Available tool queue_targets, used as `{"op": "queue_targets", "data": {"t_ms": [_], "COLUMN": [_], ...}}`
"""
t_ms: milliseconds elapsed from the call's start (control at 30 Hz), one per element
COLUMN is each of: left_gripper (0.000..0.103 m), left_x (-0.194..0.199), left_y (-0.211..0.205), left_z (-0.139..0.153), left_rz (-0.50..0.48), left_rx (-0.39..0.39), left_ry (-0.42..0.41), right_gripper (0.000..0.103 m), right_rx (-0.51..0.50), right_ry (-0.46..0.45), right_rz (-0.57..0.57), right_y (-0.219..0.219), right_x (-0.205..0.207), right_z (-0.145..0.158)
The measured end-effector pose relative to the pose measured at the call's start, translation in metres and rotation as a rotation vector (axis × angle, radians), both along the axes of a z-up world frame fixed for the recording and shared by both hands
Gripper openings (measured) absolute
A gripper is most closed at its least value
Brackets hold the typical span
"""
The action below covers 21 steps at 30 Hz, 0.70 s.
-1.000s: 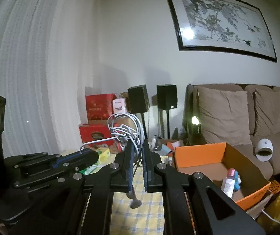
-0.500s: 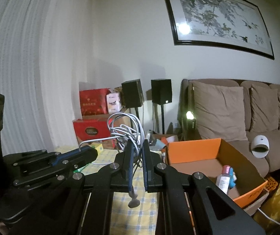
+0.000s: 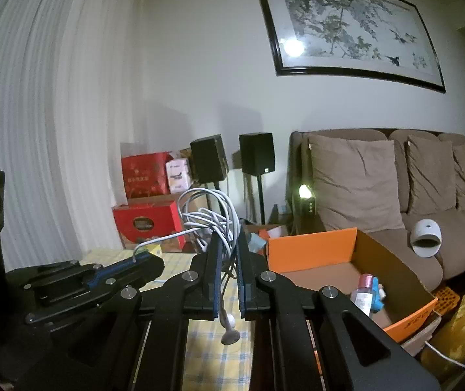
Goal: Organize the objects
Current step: 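Carry the white earphone cable with both grippers over the orange box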
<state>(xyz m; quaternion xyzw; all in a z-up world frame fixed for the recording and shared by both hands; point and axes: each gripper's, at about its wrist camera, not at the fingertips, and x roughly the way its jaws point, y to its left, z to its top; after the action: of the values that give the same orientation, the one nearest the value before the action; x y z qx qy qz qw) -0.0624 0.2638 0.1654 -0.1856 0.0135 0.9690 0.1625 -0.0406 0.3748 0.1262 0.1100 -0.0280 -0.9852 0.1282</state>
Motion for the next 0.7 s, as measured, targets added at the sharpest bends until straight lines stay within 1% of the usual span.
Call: {"op": "queue_targets", "data": {"t_ms": [200, 533, 700], "left_gripper": [0.003, 0.003, 0.003], "left_x": [-0.003, -0.006, -0.006], "left_y": [0.002, 0.016, 0.021], "left_z": [0.004, 0.007, 0.01], "left_rz": [-0.001, -0.022, -0.028], "left_rx": [0.009, 0.007, 0.01], "left_ry": [0.001, 0.01, 0.018], "right_gripper": [0.006, 0.006, 0.006], "right_rx": [0.029, 0.009, 0.014], "right_ry": [0.008, 0.006, 0.004], "right_rz": [-0.024, -0.054, -0.063], "right_y": [-0.001, 0.016, 0.021], "right_x": [-0.001, -0.004, -0.004], "right_z": [0.001, 0.005, 0.006]}}
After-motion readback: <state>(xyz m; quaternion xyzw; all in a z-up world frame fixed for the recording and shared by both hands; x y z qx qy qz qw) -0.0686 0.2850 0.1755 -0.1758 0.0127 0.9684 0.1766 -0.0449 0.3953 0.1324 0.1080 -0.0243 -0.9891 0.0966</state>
